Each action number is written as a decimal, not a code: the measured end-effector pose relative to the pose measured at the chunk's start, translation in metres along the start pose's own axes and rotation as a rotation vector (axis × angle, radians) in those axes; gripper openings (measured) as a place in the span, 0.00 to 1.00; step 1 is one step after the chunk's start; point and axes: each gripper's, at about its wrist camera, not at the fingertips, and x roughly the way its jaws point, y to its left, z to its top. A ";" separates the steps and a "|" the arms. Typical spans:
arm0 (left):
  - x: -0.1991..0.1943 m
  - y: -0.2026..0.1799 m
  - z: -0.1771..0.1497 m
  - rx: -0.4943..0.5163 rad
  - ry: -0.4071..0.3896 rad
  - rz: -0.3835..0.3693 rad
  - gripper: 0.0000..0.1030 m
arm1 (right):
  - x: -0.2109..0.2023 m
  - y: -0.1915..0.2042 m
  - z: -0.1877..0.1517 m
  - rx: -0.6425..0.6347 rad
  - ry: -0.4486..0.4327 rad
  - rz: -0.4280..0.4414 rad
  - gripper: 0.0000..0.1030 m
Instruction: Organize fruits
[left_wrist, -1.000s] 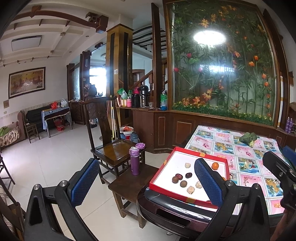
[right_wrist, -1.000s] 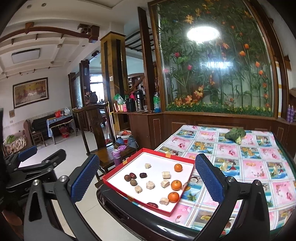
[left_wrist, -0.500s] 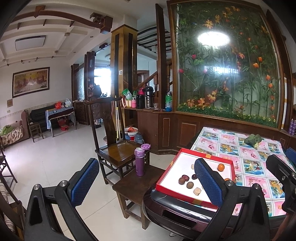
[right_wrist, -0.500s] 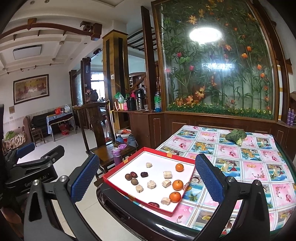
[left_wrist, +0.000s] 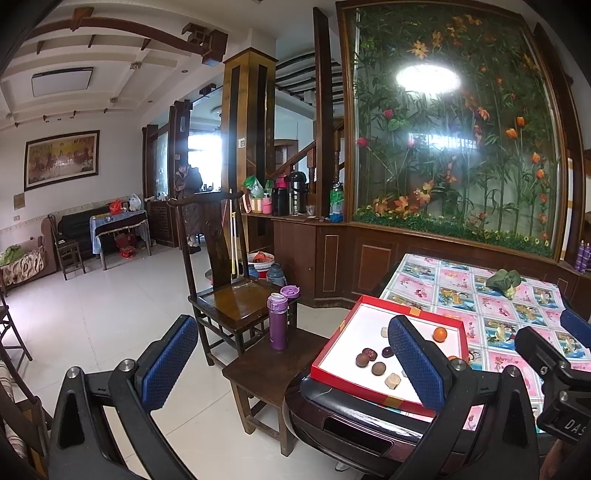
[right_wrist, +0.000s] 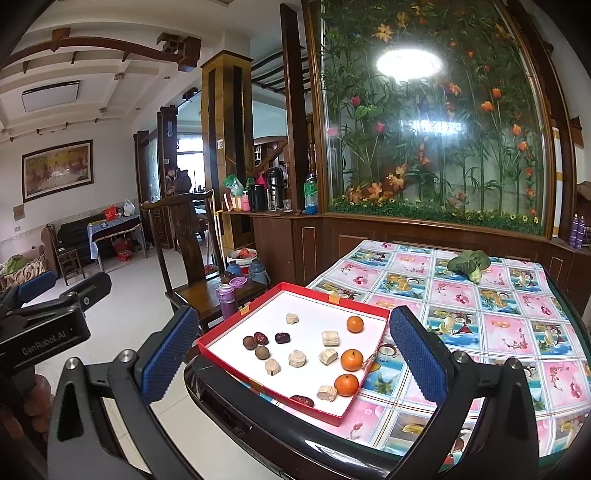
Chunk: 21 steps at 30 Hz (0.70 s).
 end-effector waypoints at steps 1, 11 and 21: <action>0.000 0.000 0.000 0.002 0.000 -0.002 1.00 | 0.000 0.000 0.000 -0.003 -0.001 -0.002 1.00; -0.002 -0.002 -0.002 0.013 -0.003 0.005 1.00 | -0.001 0.012 -0.003 -0.072 -0.022 -0.023 1.00; -0.001 -0.001 -0.002 0.009 -0.006 0.009 1.00 | -0.003 0.012 0.000 -0.062 -0.027 -0.023 1.00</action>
